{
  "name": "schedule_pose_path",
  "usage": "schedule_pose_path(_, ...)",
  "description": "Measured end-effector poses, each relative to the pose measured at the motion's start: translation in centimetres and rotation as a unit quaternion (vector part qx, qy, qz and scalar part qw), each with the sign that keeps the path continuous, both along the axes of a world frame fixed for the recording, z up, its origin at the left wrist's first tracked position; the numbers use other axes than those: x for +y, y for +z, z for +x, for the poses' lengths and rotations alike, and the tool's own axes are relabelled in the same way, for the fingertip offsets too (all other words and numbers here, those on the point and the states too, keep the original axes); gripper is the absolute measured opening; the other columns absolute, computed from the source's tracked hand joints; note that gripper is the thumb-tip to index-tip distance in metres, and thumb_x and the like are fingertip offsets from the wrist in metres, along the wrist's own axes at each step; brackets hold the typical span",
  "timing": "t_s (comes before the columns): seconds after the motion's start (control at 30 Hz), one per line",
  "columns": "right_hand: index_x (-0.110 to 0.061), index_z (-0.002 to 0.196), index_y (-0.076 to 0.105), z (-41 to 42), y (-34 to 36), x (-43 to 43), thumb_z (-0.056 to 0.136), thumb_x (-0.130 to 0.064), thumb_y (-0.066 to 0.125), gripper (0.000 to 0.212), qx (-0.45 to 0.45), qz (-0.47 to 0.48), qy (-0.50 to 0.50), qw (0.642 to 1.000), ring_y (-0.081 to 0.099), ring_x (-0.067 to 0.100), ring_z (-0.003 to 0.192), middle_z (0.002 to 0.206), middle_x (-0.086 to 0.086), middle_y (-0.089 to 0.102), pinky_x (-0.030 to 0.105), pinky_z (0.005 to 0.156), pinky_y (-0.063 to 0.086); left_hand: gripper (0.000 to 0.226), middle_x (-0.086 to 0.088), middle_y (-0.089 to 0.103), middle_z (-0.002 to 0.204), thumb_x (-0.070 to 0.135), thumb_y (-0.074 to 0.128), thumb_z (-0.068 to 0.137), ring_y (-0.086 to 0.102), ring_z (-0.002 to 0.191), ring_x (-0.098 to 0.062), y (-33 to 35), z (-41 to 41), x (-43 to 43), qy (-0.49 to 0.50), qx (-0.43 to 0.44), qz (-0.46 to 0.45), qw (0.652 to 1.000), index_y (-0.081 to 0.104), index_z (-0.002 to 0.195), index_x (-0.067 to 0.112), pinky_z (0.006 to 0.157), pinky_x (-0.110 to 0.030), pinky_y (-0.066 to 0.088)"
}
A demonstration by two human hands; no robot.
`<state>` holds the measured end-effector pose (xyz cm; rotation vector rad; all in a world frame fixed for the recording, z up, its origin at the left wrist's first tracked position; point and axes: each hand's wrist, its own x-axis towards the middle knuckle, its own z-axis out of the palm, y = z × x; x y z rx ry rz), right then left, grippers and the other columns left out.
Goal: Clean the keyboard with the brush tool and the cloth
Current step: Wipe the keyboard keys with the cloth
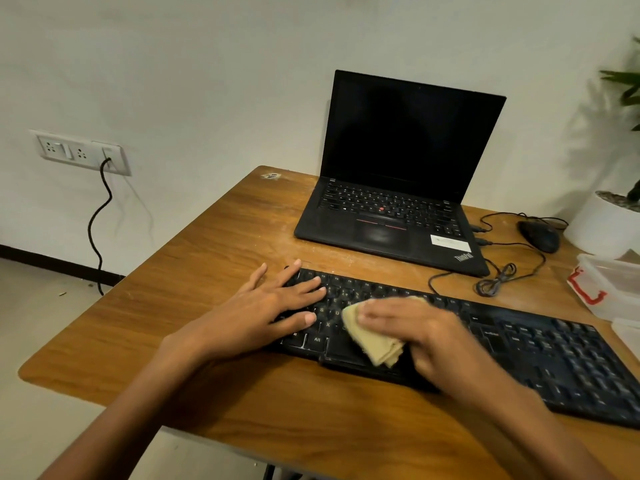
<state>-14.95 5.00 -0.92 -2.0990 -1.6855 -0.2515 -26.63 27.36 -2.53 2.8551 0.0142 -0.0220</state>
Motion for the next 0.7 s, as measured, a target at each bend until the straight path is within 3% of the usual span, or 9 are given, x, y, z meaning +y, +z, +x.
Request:
schedule_pose_path(0.07,-0.023,0.111,0.061,-1.3,-0.7,0.7,0.074,-0.013,0.052,0.040,-0.004,-0.041,0.076,0.996,0.058,0.004,0.107,0.115,-0.008,0.064,0.024,0.093,0.046,0.054,0.029,-0.003,0.146,0.061,0.013,0.083,-0.027,0.132,0.006,0.0,-0.1,0.0,0.000,0.004,0.004,1.000,0.004,0.135,0.050,0.111,-0.034,-0.020)
schedule_pose_path(0.2,-0.017,0.110,0.062,2.4,-0.2,-0.2,0.069,0.008,0.062,0.048,-0.001,0.011,-0.016,1.000,0.060,0.012,0.106,0.110,-0.001,0.067,0.040,0.084,0.055,0.053,0.029,-0.001,0.146,0.061,0.014,0.084,-0.028,0.132,0.007,0.0,-0.1,0.0,0.000,0.004,-0.003,1.000,0.005,0.135,0.050,0.112,-0.035,-0.019)
schedule_pose_path(0.33,-0.021,0.110,0.062,0.5,-1.1,-0.7,0.077,-0.014,0.044,0.038,-0.005,-0.030,0.061,0.998,0.055,0.001,0.108,0.114,-0.008,0.064,0.023,0.094,0.047,0.052,0.028,0.000,0.146,0.061,0.015,0.084,-0.027,0.132,0.007,0.0,-0.1,0.1,-0.002,0.001,-0.011,1.000,0.006,0.135,0.050,0.110,-0.033,-0.020)
schedule_pose_path(0.4,-0.019,0.110,0.061,1.8,-0.6,-0.7,0.077,-0.006,0.048,0.037,0.017,-0.012,0.022,1.000,0.054,0.002,0.108,0.113,-0.005,0.064,0.028,0.093,0.049,0.053,0.028,0.001,0.146,0.061,0.014,0.083,-0.026,0.133,0.006,0.1,-0.1,0.1,-0.002,0.002,-0.004,1.000,0.006,0.135,0.049,0.110,-0.033,-0.020)
schedule_pose_path(0.5,-0.017,0.110,0.063,3.1,0.0,-0.9,0.068,0.018,0.059,0.055,0.033,-0.007,-0.025,0.999,0.056,0.008,0.110,0.114,-0.002,0.065,0.035,0.093,0.050,0.055,0.028,0.002,0.146,0.062,0.014,0.083,-0.025,0.134,0.005,0.1,-0.1,0.0,0.000,0.005,-0.005,1.000,0.006,0.135,0.049,0.112,-0.035,-0.019)
schedule_pose_path(0.6,-0.019,0.113,0.062,1.7,-1.1,-1.0,0.072,0.015,0.057,0.053,0.046,-0.047,0.039,0.997,0.053,0.005,0.115,0.119,-0.005,0.062,0.022,0.099,0.042,0.056,0.028,0.002,0.146,0.063,0.014,0.082,-0.025,0.134,0.005,0.1,0.0,0.1,0.000,0.004,-0.004,1.000,0.007,0.136,0.048,0.111,-0.034,-0.019)
schedule_pose_path(0.7,-0.018,0.112,0.059,4.2,-0.1,-1.8,0.073,0.016,0.054,0.052,0.066,-0.011,-0.039,0.997,0.053,0.004,0.112,0.118,-0.002,0.062,0.029,0.098,0.046,0.057,0.028,0.003,0.146,0.064,0.014,0.083,-0.024,0.135,0.004,0.1,0.0,0.2,-0.006,0.003,-0.007,1.000,0.008,0.136,0.047,0.110,-0.035,-0.019)
